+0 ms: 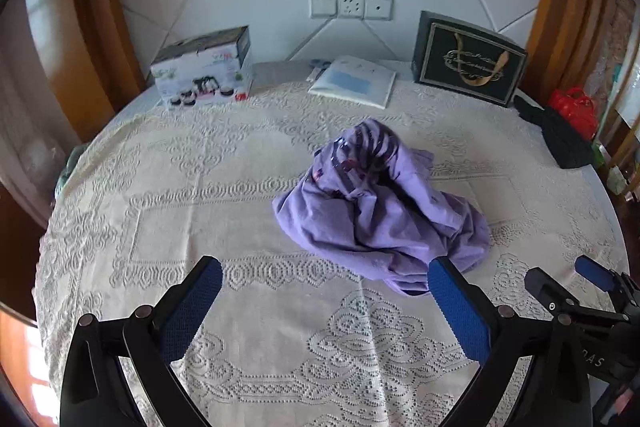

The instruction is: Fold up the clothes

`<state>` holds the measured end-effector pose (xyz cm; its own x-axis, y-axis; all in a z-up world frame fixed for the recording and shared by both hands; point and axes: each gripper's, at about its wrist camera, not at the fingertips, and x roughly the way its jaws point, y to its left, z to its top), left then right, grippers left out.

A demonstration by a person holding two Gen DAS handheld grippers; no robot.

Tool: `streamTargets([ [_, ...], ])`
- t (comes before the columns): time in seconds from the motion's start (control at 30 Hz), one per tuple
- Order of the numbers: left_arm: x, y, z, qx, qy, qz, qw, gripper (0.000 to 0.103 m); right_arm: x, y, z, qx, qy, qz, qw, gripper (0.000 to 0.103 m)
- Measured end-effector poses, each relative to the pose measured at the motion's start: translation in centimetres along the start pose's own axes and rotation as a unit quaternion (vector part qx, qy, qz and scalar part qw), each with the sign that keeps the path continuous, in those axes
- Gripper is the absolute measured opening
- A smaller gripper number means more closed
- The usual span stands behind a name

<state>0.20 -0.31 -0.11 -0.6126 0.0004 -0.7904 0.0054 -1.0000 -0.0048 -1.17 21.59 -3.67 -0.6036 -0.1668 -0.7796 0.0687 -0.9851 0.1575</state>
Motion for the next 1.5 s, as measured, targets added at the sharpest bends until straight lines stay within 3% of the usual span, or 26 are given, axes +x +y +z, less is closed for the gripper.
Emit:
streamTargets([
  [0.13, -0.2, 1.6, -1.1, -0.015, 0.012, -0.028, 0.9994, 0.103, -0.1, -0.3, 0.0, -0.003, 0.002, 0.007, 1.0, 0.103],
  [0.23, -0.3, 2.8, -2.0, -0.027, 0.021, -0.048, 0.9982, 0.103, 0.5, 1.0, 0.3, -0.027, 0.014, -0.015, 0.999, 0.103],
  [0.37, 1.5, 1.3, -0.7, -0.023, 0.051, -0.01, 0.9984, 0.103, 0.3, 1.8, 0.6, -0.037, 0.014, -0.013, 0.999, 0.103],
  [0.57, 0.8, 1.6, -0.3, -0.03, 0.048, -0.041, 0.9975, 0.103, 0.2, 1.9, 0.4, -0.046, 0.012, -0.013, 0.999, 0.103],
  [0.87, 0.1, 1.1, -0.5, -0.014, 0.031, -0.028, 0.999, 0.103, -0.1, 2.0, 0.1, -0.048, 0.011, -0.019, 0.999, 0.103],
  [1.5, 0.6, 1.1, -0.7, -0.014, 0.038, -0.017, 0.999, 0.103, 0.1, 2.2, 0.1, -0.051, 0.015, -0.023, 0.998, 0.103],
])
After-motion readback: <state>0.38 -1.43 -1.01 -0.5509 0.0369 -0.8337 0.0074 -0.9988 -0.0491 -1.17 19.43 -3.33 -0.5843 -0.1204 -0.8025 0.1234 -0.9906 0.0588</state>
